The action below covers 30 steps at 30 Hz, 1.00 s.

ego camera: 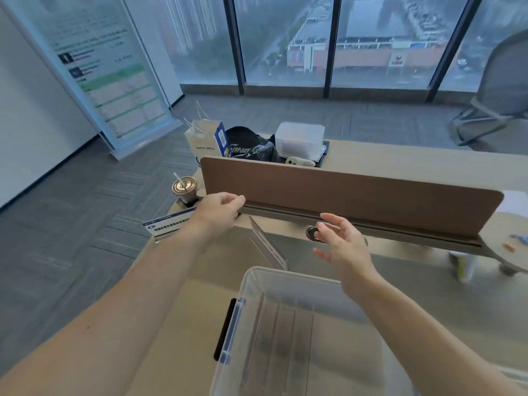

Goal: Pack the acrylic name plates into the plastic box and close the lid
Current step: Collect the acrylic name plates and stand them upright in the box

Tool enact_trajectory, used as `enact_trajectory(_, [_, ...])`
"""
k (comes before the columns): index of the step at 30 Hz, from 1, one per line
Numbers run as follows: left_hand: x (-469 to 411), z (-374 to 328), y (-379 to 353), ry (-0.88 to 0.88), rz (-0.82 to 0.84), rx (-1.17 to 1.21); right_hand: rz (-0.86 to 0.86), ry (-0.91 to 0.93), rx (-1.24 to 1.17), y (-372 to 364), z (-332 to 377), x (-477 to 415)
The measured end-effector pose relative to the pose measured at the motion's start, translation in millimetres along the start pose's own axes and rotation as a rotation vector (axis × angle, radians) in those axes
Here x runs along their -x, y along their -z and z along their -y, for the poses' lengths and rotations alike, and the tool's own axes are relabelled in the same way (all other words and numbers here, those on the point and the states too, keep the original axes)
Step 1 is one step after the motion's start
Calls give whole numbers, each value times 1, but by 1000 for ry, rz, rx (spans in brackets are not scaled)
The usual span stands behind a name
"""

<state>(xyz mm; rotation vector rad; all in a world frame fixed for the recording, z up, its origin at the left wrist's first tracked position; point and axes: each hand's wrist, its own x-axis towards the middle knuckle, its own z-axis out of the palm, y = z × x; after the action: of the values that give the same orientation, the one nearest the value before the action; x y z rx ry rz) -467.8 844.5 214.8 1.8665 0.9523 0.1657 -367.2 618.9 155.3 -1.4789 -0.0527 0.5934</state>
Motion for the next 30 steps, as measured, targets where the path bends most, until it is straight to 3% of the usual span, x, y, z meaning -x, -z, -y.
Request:
enact_trajectory(11, [-137,92,-2,255,188,165,-152,-147,126,-64,-55,-76])
enact_trajectory(16, [-193,121,-8,436,230,269,-83,-289,466,-81,-78,-101])
enact_trajectory(23, [-244,150,-53,445,317,254,93,-446,838,-87,-121,-131])
enact_trajectory(30, [-252,175,-94,352,310,202,130,-361,964,-78,-156,-154])
